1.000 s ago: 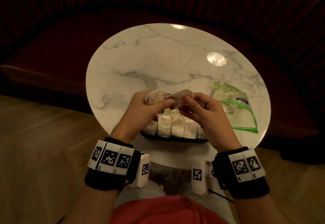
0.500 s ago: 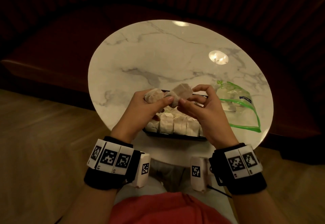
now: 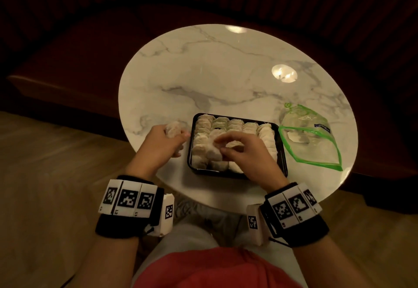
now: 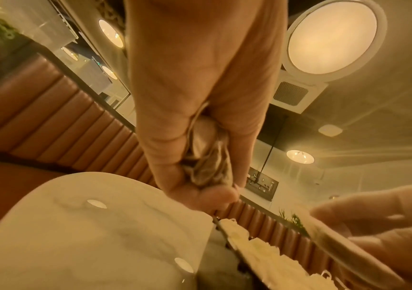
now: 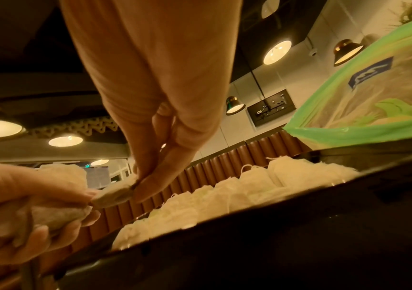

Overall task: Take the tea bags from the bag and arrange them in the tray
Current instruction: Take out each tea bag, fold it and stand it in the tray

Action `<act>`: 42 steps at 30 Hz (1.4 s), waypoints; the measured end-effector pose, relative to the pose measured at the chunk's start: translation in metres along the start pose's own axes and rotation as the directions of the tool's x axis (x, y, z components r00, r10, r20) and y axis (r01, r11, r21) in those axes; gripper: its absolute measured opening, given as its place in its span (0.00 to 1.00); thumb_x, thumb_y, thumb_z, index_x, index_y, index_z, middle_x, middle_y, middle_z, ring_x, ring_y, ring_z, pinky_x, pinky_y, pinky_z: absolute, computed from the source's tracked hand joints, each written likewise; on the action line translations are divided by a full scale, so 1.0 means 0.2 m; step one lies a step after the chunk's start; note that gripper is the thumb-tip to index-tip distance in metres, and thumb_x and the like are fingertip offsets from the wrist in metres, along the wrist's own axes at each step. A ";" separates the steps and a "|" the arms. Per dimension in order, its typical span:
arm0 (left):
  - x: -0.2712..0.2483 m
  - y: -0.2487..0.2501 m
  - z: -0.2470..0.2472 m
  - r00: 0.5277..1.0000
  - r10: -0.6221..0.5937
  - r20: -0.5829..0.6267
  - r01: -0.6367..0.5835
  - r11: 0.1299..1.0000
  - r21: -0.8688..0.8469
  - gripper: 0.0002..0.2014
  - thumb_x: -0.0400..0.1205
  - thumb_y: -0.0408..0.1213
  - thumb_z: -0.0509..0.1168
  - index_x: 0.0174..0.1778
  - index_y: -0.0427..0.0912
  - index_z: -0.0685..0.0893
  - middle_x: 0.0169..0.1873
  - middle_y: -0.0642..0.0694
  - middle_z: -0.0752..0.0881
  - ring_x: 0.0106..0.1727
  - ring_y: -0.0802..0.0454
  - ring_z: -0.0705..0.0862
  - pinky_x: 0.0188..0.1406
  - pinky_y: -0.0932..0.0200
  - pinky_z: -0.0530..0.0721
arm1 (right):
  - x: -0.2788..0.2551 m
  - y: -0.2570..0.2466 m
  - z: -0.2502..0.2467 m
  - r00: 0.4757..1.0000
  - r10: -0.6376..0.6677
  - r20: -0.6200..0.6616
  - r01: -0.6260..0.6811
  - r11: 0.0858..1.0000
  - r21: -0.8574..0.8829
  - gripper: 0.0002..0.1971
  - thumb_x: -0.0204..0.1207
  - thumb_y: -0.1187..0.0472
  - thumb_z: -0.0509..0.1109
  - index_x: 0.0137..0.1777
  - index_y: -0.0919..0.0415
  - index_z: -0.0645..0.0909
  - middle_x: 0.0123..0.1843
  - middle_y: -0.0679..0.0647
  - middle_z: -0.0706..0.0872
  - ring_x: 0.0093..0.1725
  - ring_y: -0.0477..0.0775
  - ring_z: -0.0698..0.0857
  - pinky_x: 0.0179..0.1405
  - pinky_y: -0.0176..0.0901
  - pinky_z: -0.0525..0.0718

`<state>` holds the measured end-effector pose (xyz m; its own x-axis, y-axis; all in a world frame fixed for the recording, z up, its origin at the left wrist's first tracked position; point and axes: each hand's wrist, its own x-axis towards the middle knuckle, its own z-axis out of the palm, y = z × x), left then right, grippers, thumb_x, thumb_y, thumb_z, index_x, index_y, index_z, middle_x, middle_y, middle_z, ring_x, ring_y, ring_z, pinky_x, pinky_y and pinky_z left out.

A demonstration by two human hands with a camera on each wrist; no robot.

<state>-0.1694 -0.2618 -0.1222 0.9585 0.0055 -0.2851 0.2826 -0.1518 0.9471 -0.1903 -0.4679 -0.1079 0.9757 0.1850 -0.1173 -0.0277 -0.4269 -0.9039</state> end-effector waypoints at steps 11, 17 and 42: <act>0.04 -0.12 0.01 0.989 -0.114 0.094 0.092 0.973 0.212 0.11 0.79 0.34 0.71 0.57 0.37 0.88 0.42 0.38 0.88 0.37 0.49 0.84 0.35 0.57 0.83 | 0.10 0.01 0.17 0.992 -0.051 0.117 0.090 0.927 -0.364 0.16 0.73 0.77 0.69 0.55 0.61 0.88 0.51 0.53 0.90 0.51 0.49 0.86 0.53 0.38 0.85; 0.04 -0.12 0.03 0.988 -0.126 0.094 0.107 0.976 0.190 0.09 0.80 0.32 0.71 0.53 0.33 0.87 0.37 0.38 0.86 0.34 0.48 0.84 0.34 0.55 0.83 | 0.10 0.03 0.19 0.988 -0.015 0.152 0.090 0.859 -0.504 0.15 0.75 0.72 0.71 0.57 0.57 0.89 0.53 0.55 0.90 0.53 0.53 0.85 0.49 0.32 0.73; -0.14 0.16 0.11 0.931 0.061 0.360 -0.042 0.997 -0.062 0.07 0.77 0.26 0.71 0.46 0.43 0.88 0.38 0.46 0.89 0.38 0.59 0.85 0.33 0.64 0.81 | 0.02 -0.19 0.03 0.988 -0.155 -0.028 0.155 0.988 -0.004 0.04 0.73 0.57 0.78 0.46 0.51 0.87 0.47 0.49 0.87 0.45 0.47 0.83 0.45 0.35 0.78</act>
<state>-0.1887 -0.2893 -0.0866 0.8960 -0.3598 -0.2602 0.2440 -0.0905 0.9655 -0.1864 -0.4453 -0.0762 0.9739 0.2240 0.0358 0.1246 -0.3965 -0.9095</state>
